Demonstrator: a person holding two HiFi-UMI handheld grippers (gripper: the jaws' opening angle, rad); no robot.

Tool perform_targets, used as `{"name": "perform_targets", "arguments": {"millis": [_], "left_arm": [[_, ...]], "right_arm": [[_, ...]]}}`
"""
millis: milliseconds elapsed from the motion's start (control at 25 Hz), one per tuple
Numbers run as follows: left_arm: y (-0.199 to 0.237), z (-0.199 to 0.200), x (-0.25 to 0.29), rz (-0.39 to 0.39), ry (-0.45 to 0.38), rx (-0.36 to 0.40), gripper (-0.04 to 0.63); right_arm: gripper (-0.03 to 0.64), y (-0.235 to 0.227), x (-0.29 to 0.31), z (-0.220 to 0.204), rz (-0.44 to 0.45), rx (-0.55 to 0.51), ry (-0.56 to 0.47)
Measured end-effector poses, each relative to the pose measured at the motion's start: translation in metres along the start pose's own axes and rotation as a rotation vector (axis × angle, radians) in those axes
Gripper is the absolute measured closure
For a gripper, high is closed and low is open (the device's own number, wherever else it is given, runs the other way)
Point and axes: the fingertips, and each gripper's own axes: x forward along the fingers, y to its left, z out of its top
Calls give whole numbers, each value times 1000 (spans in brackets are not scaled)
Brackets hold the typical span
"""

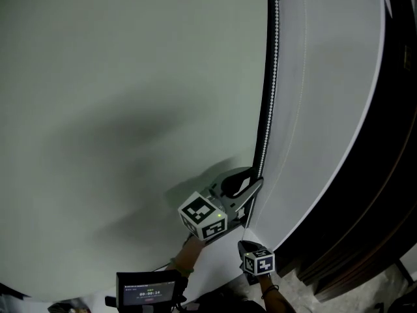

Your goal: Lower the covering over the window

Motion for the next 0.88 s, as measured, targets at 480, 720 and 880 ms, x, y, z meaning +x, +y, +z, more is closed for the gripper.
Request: {"name": "perform_targets", "arguments": {"millis": [480, 720, 880], "left_arm": [[-3, -52, -5, 78, 79, -16, 594], [-4, -119, -30, 123, 240, -42, 594], [-1, -194, -63, 168, 455, -68, 594]], "right_arm": [[604, -1, -13, -52, 7, -35, 164], [604, 8, -24, -78, 34, -40, 152], [604, 5, -34, -37, -5, 15, 5]]}}
